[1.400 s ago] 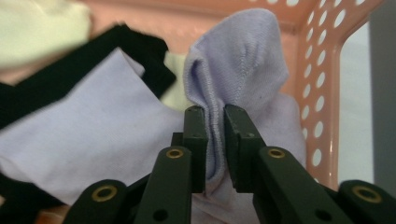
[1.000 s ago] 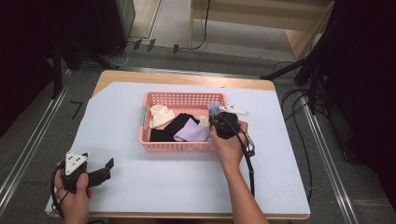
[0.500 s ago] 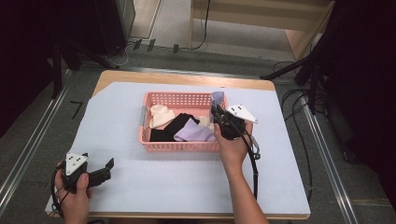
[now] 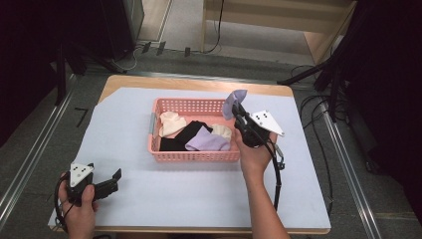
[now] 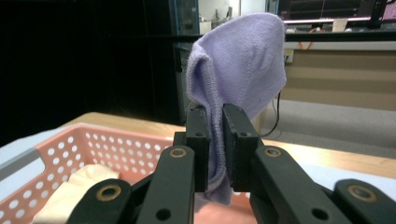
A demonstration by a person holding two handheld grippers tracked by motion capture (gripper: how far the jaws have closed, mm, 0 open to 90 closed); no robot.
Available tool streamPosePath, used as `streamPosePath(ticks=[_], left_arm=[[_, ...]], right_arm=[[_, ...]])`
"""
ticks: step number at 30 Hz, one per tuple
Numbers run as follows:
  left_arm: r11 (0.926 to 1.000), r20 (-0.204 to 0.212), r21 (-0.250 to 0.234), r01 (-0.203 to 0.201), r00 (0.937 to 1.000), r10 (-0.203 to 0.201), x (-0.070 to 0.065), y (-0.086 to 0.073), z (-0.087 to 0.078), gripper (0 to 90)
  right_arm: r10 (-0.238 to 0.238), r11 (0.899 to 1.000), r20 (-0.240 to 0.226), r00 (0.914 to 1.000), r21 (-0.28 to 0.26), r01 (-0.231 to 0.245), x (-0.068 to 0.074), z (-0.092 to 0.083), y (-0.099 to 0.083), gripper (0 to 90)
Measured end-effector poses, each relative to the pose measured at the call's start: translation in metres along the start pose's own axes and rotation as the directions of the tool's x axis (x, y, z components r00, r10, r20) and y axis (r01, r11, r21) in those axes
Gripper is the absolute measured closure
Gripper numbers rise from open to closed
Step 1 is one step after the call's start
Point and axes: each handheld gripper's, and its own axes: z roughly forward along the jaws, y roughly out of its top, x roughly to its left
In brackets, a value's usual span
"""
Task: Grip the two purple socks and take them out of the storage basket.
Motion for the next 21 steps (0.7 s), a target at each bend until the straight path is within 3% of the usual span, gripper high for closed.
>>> streamPosePath(ticks=[13,21], left_arm=[[1.0000,-0.002,0.000,-0.002,1.0000,0.002,-0.001,0.000,0.000,9.0],[1.0000,0.002,0.000,0.002,1.0000,-0.002,0.000,0.000,0.000,9.0]], right_arm=[[0.017,0.998,0.082,0.9965,-0.065,-0.012,-0.028,-0.017,0.014,82.0],[0.033,0.999,0.170,0.9850,-0.034,-0.028,-0.051,-0.028,0.007,82.0]])
